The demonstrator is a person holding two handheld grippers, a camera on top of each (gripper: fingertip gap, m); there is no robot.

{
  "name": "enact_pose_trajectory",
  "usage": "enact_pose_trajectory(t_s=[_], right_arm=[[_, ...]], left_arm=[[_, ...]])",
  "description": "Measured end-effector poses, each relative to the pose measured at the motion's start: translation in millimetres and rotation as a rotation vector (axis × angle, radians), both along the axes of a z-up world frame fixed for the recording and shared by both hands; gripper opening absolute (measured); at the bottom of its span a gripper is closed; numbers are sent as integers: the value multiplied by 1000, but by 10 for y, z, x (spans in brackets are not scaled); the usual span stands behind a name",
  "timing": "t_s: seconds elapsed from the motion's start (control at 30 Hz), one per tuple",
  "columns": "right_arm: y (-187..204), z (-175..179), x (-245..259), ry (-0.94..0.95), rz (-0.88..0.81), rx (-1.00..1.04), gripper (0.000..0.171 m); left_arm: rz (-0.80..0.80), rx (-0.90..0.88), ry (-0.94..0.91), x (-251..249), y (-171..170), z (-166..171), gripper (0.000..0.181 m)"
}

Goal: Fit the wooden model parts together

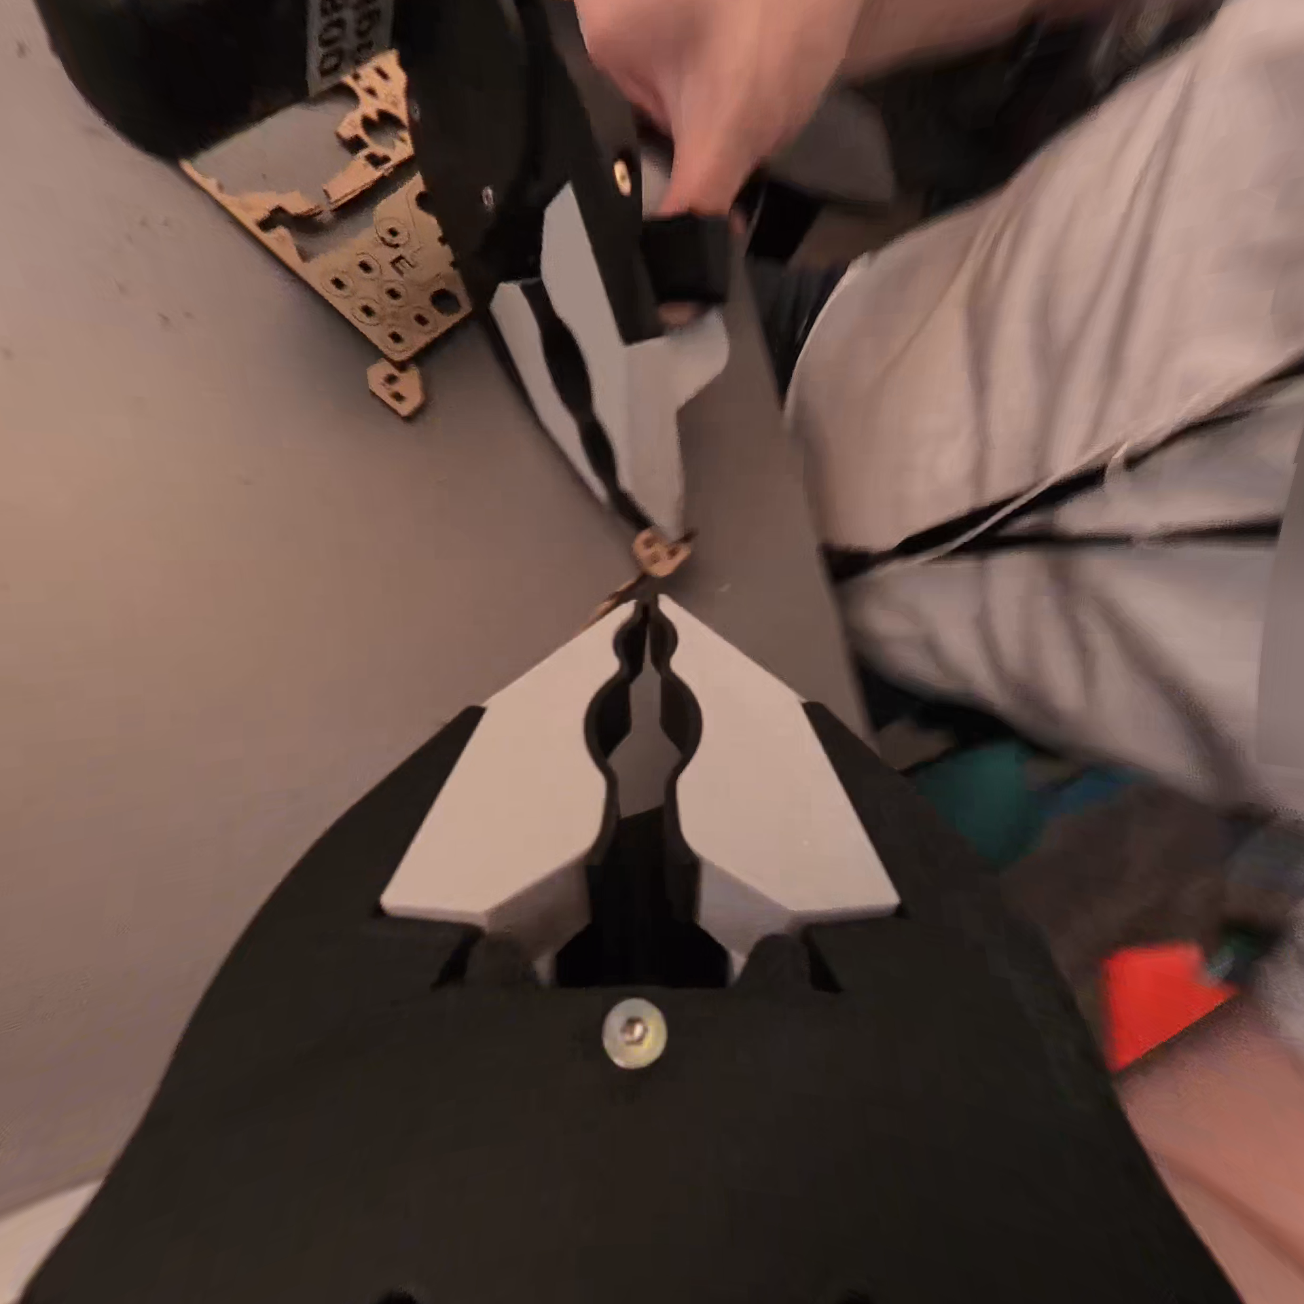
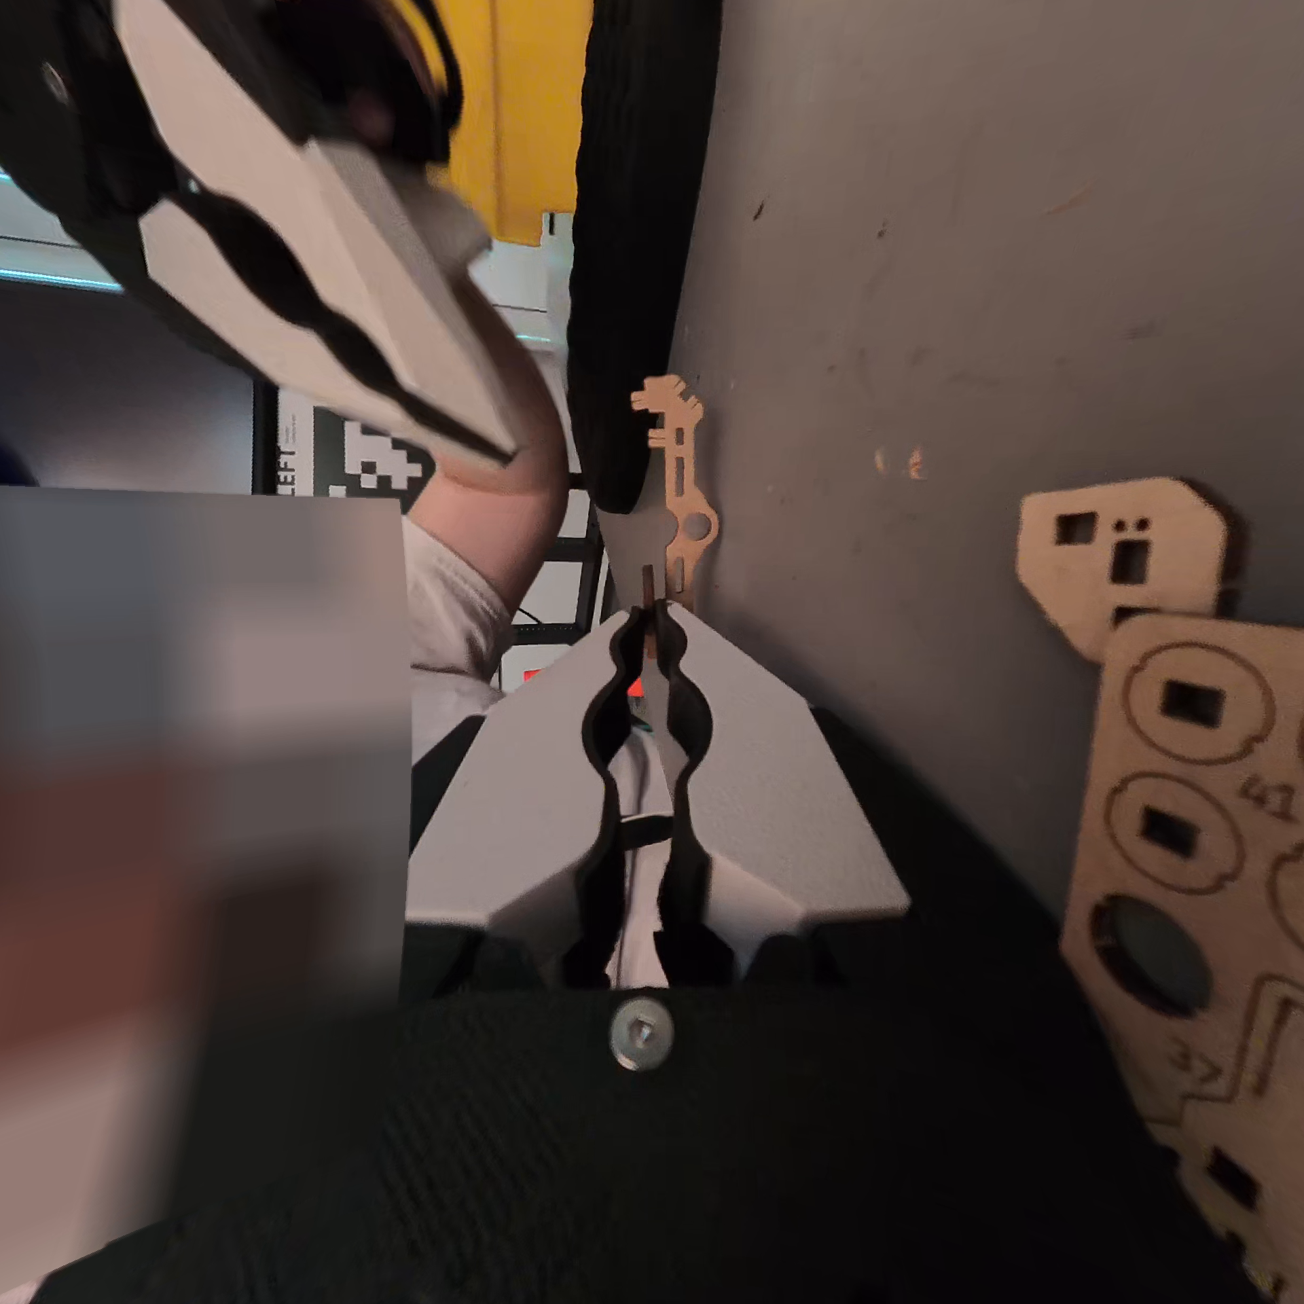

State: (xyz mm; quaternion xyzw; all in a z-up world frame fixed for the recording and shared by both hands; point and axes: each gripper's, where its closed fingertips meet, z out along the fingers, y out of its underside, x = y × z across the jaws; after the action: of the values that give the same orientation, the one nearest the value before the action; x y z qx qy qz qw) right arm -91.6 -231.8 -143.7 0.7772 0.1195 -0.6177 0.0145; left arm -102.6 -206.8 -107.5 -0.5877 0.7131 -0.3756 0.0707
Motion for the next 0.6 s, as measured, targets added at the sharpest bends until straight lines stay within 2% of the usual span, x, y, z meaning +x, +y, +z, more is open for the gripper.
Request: enact_pose_trajectory(t_s=[0.1, 0.17, 0.27, 0.4, 0.47, 0.6], right_arm=[[23, -5, 11, 3, -19, 9, 1], [29, 7, 12, 12, -37, 10, 1], [-32, 33, -1, 30, -25, 18, 1], [-131, 67, -60, 68, -18, 19, 1], [-190, 63, -100, 80, -4, 8, 1], [-236, 49, -167, 70, 21, 12, 1]], left_arm=[[280, -296, -63, 51, -245, 131, 0], [466, -418, -119, 92, -339, 118, 0], [697, -337, -73, -16, -332, -172, 0], [847, -297, -112, -76, -359, -260, 9], [892, -340, -121, -82, -382, -313, 13], [927, -424, -187, -50, -434, -260, 9]])
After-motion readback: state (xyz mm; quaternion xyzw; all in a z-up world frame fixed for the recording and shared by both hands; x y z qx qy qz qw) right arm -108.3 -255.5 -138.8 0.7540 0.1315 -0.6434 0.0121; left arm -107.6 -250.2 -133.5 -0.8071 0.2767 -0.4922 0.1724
